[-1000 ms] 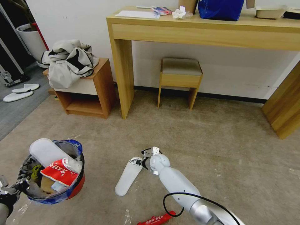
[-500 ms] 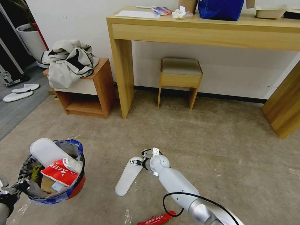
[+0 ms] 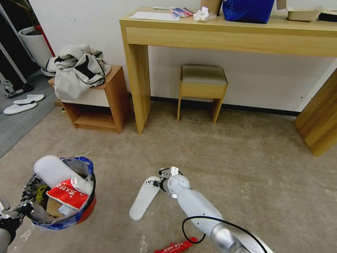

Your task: Pick up the trash bin and place the garbage on the floor into it.

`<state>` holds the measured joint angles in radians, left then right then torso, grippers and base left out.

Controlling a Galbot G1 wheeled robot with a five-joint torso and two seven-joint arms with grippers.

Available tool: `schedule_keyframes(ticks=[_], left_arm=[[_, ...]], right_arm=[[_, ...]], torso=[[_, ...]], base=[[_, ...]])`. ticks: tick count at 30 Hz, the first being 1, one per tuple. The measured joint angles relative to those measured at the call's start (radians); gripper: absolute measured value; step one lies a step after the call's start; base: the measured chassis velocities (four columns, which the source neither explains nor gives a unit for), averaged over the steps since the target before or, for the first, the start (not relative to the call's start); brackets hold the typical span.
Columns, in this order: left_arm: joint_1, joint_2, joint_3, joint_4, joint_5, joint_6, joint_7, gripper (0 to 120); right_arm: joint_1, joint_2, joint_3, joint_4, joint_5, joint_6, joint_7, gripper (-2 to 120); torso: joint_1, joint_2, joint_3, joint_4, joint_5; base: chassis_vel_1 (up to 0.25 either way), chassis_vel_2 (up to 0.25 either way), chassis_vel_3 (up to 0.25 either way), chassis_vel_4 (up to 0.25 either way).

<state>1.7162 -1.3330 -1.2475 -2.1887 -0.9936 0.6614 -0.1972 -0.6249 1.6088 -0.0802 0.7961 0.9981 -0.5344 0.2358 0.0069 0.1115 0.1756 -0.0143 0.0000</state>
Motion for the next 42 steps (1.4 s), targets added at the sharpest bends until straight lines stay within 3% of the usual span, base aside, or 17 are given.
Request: schedule_keyframes(ticks=[42], left_arm=[[0.001, -0.002, 0.000, -0.007, -0.002, 0.000, -0.003, 0]], right_arm=[[0.006, -0.001, -0.011, -0.055, -0.060, 0.013, -0.069, 100]], torso=[[0.000, 0.000, 0.000, 0.0001, 0.0000]], base=[[0.000, 0.000, 0.000, 0.000]])
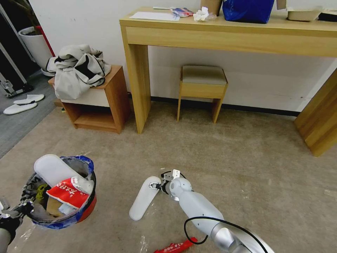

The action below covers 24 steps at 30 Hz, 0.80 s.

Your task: Pick up the trash bin and place the garbage on the floor into it.

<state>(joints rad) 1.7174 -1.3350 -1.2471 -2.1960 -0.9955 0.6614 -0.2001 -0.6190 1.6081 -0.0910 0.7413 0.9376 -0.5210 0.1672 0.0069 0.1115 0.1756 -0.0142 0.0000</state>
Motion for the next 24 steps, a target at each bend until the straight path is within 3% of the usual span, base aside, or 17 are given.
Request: schedule_keyframes(ticks=[24], left_arm=[[0.007, -0.005, -0.004, -0.020, -0.003, 0.000, -0.004, 0]], right_arm=[[0.028, 0.000, -0.007, -0.068, -0.046, 0.001, -0.070, 100]], torso=[[0.000, 0.000, 0.000, 0.0000, 0.0000]], base=[[0.000, 0.000, 0.000, 0.000]])
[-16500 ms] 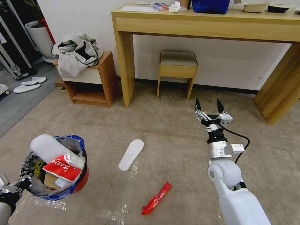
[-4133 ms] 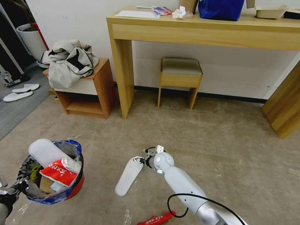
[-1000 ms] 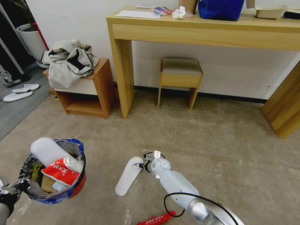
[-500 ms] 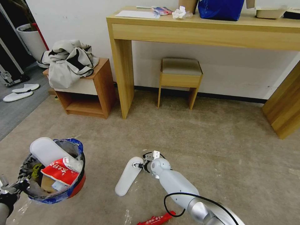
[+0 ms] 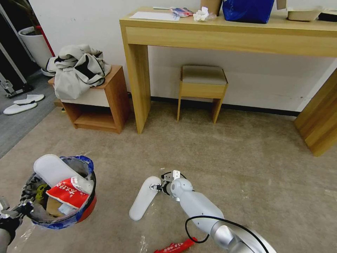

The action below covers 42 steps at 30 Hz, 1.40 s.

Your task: Pick up the trash bin and place the garbage on the floor into it.

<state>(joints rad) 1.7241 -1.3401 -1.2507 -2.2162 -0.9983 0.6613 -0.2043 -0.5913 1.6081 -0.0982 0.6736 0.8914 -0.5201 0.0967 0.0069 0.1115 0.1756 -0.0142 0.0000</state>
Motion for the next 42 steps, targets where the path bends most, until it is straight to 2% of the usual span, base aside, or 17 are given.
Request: schedule_keyframes(ticks=[42], left_arm=[[0.018, -0.002, -0.010, -0.018, -0.006, -0.001, -0.003, 0]], right_arm=[[-0.001, -0.001, -0.015, -0.019, -0.058, -0.001, -0.073, 100]], torso=[[0.000, 0.000, 0.000, -0.0001, -0.0002]], base=[[0.000, 0.000, 0.000, 0.000]])
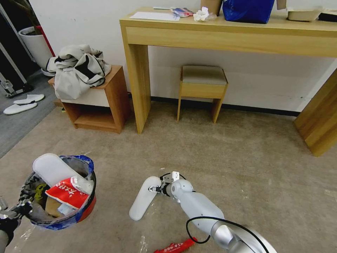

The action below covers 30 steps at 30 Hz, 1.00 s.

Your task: Pick up the trash bin and place the garbage on the floor into it.

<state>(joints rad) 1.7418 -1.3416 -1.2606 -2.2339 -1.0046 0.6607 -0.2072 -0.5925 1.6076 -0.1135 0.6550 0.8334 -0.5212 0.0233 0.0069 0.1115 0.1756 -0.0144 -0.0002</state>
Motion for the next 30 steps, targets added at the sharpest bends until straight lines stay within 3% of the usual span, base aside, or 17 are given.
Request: schedule_keyframes(ticks=[30], left_arm=[[0.000, -0.002, 0.000, 0.010, 0.003, -0.002, 0.000, 0]], right_arm=[[0.003, 0.000, -0.018, 0.019, -0.012, 0.005, -0.028, 100]], torso=[[0.000, 0.000, 0.000, 0.0001, 0.0001]], base=[[0.000, 0.000, 0.000, 0.000]])
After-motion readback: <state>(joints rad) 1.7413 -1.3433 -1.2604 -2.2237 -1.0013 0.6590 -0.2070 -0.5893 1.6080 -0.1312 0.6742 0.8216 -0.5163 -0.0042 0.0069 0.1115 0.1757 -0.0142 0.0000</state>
